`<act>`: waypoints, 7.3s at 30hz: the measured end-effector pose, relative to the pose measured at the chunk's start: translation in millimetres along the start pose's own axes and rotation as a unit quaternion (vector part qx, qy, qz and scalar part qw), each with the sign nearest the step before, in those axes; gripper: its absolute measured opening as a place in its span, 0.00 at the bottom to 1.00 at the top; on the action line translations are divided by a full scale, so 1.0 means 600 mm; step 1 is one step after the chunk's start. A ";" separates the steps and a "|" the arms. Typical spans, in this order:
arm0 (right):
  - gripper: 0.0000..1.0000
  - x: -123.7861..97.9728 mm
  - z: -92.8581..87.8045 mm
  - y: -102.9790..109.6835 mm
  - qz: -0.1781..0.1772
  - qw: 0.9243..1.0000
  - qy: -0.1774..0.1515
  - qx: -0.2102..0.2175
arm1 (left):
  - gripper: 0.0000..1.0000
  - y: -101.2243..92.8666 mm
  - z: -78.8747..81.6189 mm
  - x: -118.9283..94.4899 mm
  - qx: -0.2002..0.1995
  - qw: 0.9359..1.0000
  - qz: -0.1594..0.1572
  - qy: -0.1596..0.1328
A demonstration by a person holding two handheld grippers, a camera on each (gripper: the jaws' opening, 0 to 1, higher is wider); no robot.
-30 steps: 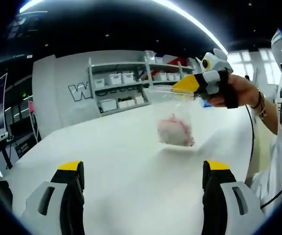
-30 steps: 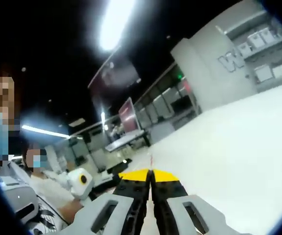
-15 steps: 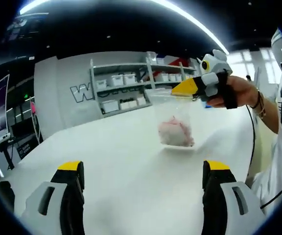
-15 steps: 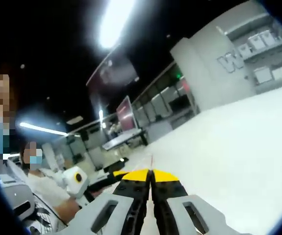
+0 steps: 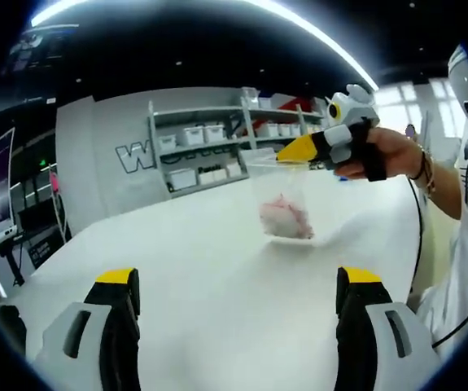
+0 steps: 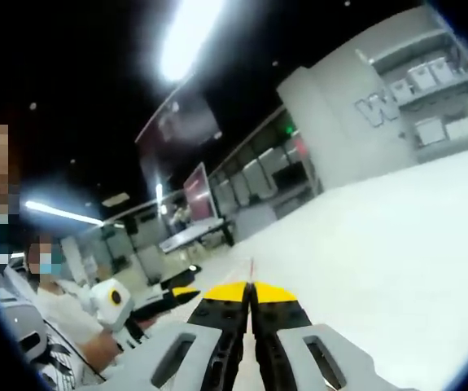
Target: Open the resealable bag by pulling the two sides of the seal apart until the entire bag opening is separated and visibly accessible.
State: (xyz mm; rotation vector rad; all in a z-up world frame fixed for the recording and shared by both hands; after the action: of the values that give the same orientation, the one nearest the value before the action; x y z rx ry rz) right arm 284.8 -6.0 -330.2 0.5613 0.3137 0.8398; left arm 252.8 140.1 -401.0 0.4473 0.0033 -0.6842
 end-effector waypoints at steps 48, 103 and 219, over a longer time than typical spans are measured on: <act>0.00 0.034 0.089 -0.086 -0.074 0.996 -0.007 -0.040 | 1.00 0.009 0.015 -0.011 0.013 1.000 0.014 -0.021; 0.00 0.131 0.159 -0.186 -0.141 0.987 0.015 -0.070 | 1.00 0.025 0.015 -0.009 0.001 0.999 0.016 -0.031; 0.00 0.334 0.187 -0.379 -0.209 0.961 0.093 -0.157 | 0.99 0.052 -0.019 0.011 -0.012 1.000 0.022 -0.006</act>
State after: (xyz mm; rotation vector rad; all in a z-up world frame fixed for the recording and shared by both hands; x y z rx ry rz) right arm 604.2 -11.5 -380.3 0.1090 0.4425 0.5166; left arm 278.6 161.8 -399.9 0.4185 -0.0097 -0.6429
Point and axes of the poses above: the point that each gripper's makers call its tool centre point, and the gripper's own axes: x roughly forward along the fingers, y roughly to its left, z roughly out of its top, the point moved 2 cm from there along -x, roughly backward along the fingers, and after that the axes turned 13 degrees about x, right-handed, at the moved point
